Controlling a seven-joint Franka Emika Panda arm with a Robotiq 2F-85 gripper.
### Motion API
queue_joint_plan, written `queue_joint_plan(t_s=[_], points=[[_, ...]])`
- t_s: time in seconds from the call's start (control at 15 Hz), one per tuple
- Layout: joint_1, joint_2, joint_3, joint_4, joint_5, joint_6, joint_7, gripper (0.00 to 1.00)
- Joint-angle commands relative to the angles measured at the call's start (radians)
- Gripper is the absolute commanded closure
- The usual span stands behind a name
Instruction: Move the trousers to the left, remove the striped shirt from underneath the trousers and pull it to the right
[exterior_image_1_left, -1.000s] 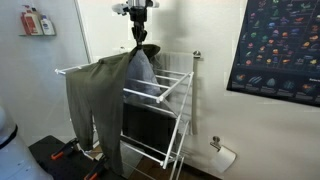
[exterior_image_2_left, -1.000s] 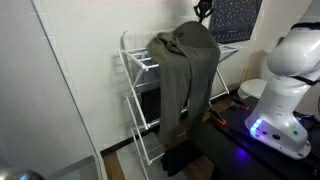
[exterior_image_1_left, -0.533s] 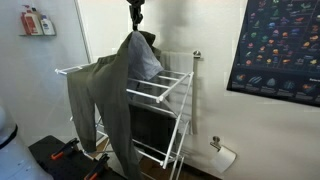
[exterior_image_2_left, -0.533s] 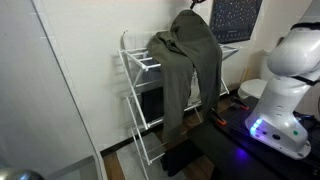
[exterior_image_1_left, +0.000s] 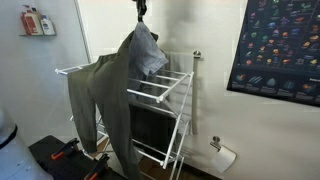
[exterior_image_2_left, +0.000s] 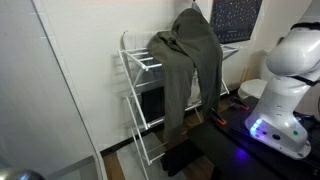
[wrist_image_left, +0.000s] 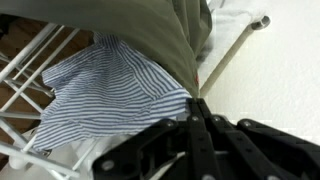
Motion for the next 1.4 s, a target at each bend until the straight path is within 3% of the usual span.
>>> queue_joint_plan(t_s=[0.0, 0.27, 0.73, 1.33], points=[[-0.033, -0.010, -0.016, 0.073, -0.030, 0.003, 0.093, 0.99], [-0.058, 0.005, -0.028, 0.130, -0.135, -0.010, 0.149, 0.99], [-0.093, 0.049, -0.049, 0.111, -0.283, -0.015, 0.226, 0.99], [-0.161, 0.191, -0.137, 0.231, -0.515, -0.171, 0.234, 0.99]])
